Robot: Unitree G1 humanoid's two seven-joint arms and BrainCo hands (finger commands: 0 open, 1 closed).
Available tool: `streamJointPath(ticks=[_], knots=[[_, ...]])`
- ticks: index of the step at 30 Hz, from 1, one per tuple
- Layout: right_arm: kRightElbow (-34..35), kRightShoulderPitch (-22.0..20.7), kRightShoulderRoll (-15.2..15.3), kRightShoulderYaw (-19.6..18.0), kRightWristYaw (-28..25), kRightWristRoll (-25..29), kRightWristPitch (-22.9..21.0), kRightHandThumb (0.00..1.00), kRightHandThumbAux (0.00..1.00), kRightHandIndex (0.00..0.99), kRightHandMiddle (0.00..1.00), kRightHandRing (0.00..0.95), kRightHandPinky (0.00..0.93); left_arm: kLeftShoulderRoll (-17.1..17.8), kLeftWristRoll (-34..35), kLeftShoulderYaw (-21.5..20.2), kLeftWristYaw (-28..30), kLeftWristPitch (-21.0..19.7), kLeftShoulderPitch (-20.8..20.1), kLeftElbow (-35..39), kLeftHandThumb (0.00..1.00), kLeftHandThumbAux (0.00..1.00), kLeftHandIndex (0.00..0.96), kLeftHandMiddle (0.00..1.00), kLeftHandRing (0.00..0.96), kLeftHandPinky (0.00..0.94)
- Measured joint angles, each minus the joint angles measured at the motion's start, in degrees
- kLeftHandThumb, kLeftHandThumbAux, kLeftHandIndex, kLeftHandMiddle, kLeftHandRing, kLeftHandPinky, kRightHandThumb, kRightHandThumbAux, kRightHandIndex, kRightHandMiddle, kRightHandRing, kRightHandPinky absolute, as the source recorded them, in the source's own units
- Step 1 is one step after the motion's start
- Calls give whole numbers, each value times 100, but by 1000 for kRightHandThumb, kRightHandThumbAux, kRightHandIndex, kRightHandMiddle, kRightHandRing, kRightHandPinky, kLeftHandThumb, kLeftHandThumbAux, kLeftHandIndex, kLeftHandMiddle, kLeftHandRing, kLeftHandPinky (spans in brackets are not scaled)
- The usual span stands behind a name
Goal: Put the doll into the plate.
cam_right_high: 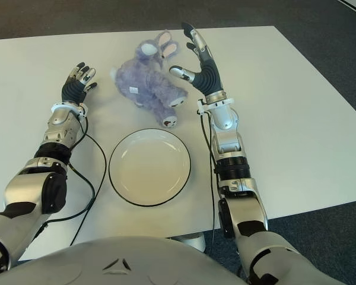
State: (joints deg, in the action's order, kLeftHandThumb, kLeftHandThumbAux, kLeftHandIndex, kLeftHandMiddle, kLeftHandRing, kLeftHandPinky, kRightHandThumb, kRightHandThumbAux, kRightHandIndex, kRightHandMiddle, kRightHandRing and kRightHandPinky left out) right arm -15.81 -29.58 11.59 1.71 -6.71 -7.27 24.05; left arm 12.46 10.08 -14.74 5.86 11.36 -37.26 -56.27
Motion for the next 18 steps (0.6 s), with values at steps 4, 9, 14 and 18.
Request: streamJointPath(ticks=[4,9,14,18], knots=[[74,16,42,66,-21,-70,-5,0,401,0,10,0,0,-2,2,-5,-10,-1,0,2,86,612,0,62,58,57],[159,39,96,125,-41,-159,-11,0,383,0,12,0,0,-12,4,-13,-45,-6,-4,3,92,617,0,70,61,24],[202,51,155,201,-66,-221,-15,0,373,3,11,0,0,-22,4,-12,-70,-9,-4,10,94,611,0,60,47,4],[210,51,206,224,-61,-320,-15,0,367,9,10,0,0,-28,3,-9,-70,-10,-4,14,99,596,0,53,34,0]])
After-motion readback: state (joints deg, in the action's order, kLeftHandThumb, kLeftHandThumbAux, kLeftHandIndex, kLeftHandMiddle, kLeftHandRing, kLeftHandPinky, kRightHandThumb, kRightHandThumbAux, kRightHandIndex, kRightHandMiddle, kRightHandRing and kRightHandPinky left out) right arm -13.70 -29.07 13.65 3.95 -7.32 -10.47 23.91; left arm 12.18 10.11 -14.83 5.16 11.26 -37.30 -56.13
